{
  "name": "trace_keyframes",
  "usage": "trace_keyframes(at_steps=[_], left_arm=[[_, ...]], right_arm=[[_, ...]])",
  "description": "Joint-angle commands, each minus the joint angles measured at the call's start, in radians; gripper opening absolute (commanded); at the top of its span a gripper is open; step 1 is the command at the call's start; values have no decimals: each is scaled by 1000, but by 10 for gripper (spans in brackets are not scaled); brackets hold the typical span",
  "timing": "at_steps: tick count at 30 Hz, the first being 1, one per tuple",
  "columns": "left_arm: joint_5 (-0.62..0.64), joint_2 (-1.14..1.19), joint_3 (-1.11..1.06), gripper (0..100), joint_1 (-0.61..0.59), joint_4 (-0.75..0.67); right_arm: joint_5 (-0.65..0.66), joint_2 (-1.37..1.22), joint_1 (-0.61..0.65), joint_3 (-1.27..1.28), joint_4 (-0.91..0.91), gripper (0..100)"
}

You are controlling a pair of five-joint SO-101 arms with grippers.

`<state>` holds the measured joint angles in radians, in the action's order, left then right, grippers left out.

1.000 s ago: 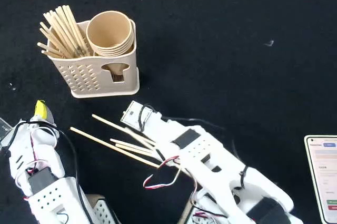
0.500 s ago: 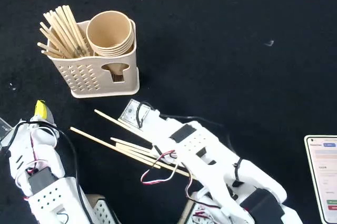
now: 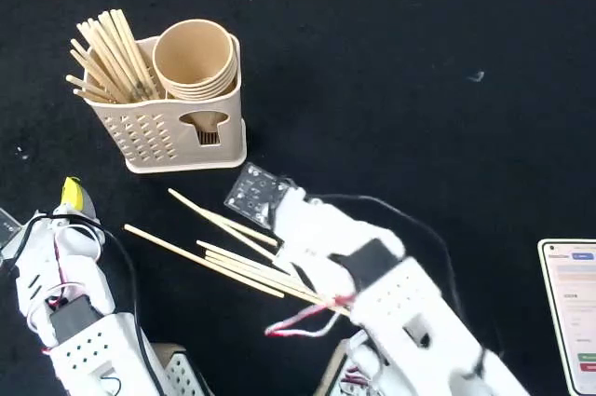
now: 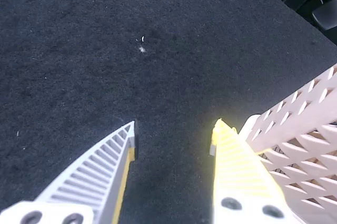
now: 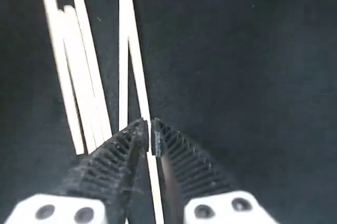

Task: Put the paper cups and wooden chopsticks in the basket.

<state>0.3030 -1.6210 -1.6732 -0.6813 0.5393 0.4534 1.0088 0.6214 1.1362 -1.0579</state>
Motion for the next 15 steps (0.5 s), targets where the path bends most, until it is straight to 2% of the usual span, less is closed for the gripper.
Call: trace_keyframes(at_steps=[1,5,9,15], left_arm=[[-8,-12,31,234,7,0],[-8,-12,31,234,12,3],[-8,-12,31,234,13,3],[-8,-12,31,234,13,3]], right_arm=[[2,113,44,-65,-80,11],[-34,27,44,5,58,31],[-176,-174,95,13,232,170],[-178,-464,133,-51,350,254]])
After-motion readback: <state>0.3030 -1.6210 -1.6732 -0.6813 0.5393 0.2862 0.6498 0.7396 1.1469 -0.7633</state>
